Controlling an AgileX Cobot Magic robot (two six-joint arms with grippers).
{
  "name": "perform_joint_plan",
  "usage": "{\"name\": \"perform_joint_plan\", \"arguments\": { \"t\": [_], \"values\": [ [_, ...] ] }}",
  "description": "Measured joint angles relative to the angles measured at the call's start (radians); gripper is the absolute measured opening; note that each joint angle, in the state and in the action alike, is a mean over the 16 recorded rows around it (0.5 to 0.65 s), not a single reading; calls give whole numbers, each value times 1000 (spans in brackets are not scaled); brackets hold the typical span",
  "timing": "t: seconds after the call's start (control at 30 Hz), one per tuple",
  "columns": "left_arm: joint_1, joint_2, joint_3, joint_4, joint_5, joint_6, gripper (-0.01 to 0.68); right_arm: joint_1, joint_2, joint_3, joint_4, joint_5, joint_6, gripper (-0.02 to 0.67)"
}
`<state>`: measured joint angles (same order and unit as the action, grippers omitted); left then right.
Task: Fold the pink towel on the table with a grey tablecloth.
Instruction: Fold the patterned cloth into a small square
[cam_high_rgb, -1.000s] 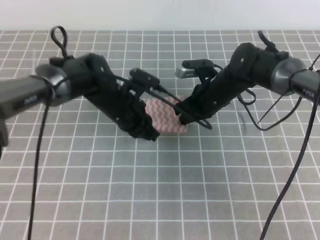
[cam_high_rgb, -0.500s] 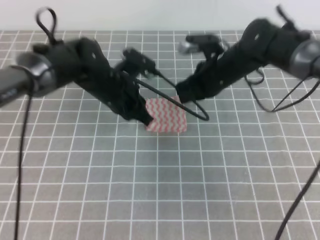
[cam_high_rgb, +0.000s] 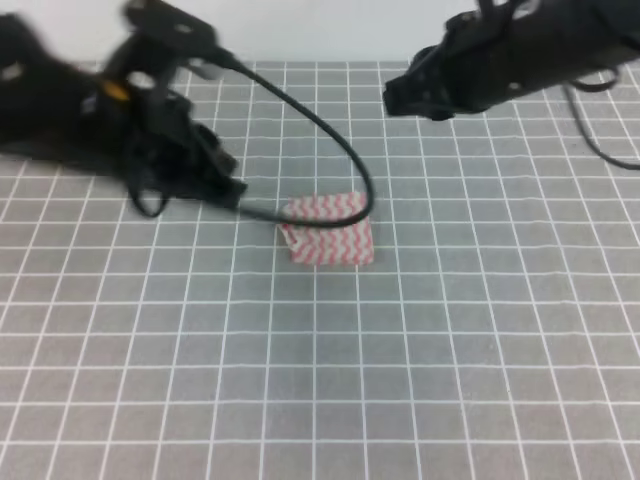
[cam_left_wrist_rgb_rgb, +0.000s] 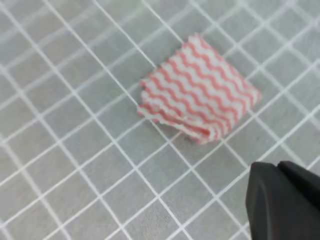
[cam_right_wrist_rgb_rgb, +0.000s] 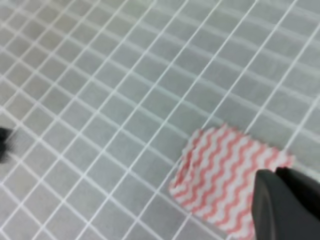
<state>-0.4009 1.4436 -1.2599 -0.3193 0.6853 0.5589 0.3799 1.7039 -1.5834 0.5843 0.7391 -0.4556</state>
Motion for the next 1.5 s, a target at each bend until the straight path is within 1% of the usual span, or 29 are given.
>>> {"name": "perform_joint_plan", "arguments": {
  "t": [0.13, 0.27, 0.4, 0.63, 0.77, 0.93, 1.1, 1.3, 1.5],
  "values": [
    [1, -194, 135, 6, -53, -56, -2, 0, -141, 158, 24, -111, -40, -17],
    [2, -427, 267, 31, -98, -134, -2, 0, -286, 330, 53, -227, -81, -17],
    [2, -669, 375, 88, -103, -231, -2, 0, -423, 492, 95, -325, -127, -17],
    [2, -1050, 518, 232, -12, -450, -2, 0, -632, 704, 253, -441, -275, -17],
    [2, -1200, 575, 303, 69, -550, -2, 0, -734, 774, 374, -478, -398, -17],
    [2, -1304, 620, 342, 199, -620, -2, 0, -839, 821, 506, -489, -540, -17],
    [2, -1342, 642, 328, 319, -632, -2, 0, -902, 835, 568, -439, -611, -17],
    [2, -1348, 647, 301, 441, -632, -2, 0, -932, 841, 572, -351, -622, -17],
    [2, -1349, 647, 282, 502, -629, -2, 1, -935, 846, 582, -282, -622, -17]
  ]
}}
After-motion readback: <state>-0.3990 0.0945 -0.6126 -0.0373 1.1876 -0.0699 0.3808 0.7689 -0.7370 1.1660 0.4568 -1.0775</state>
